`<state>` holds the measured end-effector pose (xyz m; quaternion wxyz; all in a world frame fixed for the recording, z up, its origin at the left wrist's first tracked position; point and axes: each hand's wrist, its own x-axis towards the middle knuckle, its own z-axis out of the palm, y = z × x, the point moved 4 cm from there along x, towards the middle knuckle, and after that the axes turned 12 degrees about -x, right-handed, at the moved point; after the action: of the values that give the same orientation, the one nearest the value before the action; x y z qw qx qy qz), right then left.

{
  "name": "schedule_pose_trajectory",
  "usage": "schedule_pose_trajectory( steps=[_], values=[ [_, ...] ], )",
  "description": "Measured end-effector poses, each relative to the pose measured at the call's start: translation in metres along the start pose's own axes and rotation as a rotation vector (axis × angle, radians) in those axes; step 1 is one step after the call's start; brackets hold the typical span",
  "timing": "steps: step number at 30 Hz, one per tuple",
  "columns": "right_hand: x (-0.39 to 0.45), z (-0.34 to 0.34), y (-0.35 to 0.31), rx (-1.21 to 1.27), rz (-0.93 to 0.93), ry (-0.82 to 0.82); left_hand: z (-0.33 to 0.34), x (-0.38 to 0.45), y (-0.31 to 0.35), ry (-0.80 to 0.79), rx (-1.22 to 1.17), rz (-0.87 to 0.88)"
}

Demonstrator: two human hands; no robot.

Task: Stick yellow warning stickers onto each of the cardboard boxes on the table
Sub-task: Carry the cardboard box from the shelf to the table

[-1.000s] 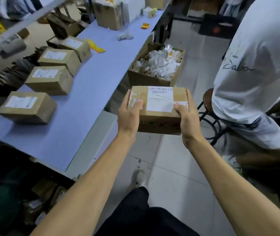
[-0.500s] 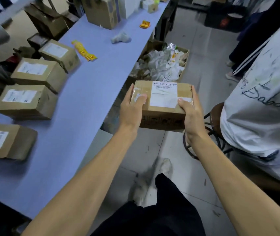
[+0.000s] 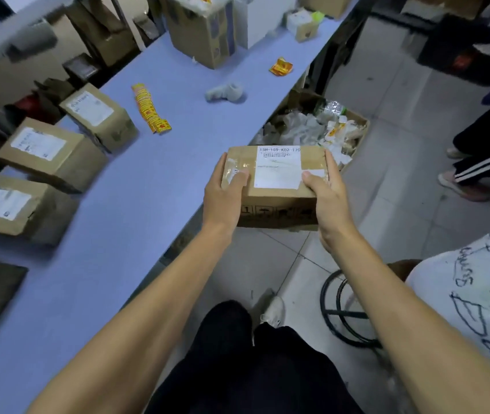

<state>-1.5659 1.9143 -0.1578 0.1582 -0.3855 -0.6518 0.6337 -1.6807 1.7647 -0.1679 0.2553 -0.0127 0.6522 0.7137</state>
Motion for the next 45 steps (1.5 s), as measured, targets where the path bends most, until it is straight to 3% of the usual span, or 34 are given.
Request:
schedule_pose_trajectory(
  steps=[11, 18, 25, 34, 45],
  values=[
    [0.134, 0.058, -0.033, -0.134, -0.060, -0.228, -0.005, 0.107, 0.022, 0.192, -0.078, 0.001],
    [0.220, 0.129, -0.050, -0.194, -0.063, -0.319, -0.034, 0.197, 0.035, 0.279, -0.096, -0.021],
    [0.284, 0.214, -0.056, -0.388, -0.047, -0.534, -0.088, 0.262, 0.048, 0.376, -0.059, -0.053],
    [0.315, 0.286, -0.029, -0.607, -0.020, -0.862, -0.141, 0.274, 0.011, 0.583, -0.078, -0.109],
    [0.335, 0.310, -0.009, -0.859, -0.247, -1.173, -0.132, 0.253, -0.027, 0.839, -0.123, -0.143]
  ],
)
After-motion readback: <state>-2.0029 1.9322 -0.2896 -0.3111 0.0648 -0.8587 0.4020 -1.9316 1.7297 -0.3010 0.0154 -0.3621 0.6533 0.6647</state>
